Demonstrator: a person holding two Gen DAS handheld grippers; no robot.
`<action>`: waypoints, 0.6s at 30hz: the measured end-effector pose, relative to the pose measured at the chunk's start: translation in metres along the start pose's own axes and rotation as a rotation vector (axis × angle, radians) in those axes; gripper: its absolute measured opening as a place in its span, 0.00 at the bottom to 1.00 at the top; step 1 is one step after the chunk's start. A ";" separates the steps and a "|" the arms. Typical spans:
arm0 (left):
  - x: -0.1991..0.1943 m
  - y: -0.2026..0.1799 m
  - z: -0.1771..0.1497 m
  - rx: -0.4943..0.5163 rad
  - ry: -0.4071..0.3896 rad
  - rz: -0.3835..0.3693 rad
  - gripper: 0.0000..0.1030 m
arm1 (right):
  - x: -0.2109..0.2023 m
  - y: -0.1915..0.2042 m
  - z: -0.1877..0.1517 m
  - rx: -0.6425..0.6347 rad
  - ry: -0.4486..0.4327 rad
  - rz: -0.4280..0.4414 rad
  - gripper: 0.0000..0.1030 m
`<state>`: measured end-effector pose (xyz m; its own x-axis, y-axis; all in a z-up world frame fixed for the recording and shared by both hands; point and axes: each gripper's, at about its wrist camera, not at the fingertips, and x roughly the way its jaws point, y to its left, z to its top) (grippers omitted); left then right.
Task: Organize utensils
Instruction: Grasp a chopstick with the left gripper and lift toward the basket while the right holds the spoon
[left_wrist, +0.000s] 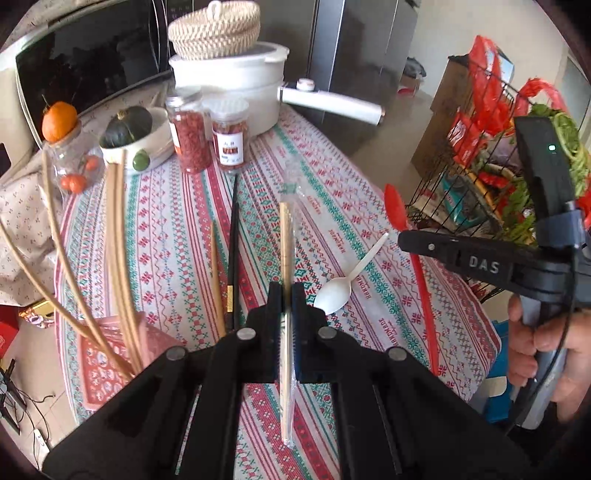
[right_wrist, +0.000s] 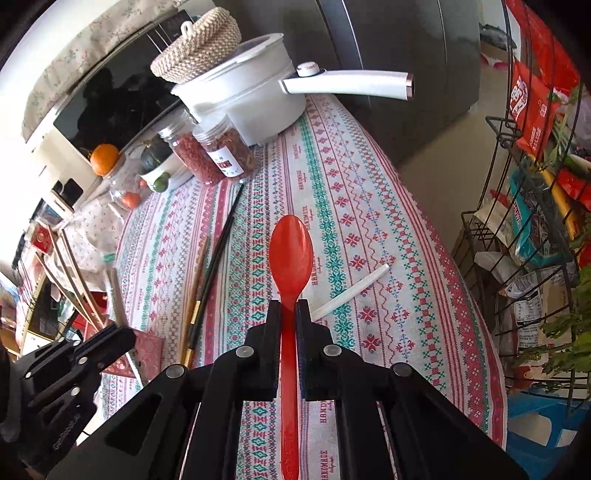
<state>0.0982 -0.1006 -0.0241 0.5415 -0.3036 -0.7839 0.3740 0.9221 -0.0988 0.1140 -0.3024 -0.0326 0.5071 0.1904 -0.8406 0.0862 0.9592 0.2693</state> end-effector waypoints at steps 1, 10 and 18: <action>-0.012 0.004 0.000 0.004 -0.031 -0.002 0.06 | -0.004 0.005 0.000 -0.003 -0.013 0.003 0.07; -0.107 0.044 -0.016 -0.014 -0.418 0.082 0.06 | -0.038 0.046 -0.004 -0.047 -0.152 0.045 0.07; -0.097 0.089 -0.030 -0.108 -0.596 0.182 0.06 | -0.036 0.083 -0.007 -0.103 -0.205 0.053 0.07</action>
<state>0.0568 0.0182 0.0250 0.9274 -0.1927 -0.3205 0.1757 0.9811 -0.0817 0.0969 -0.2287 0.0172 0.6730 0.2051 -0.7106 -0.0284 0.9672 0.2523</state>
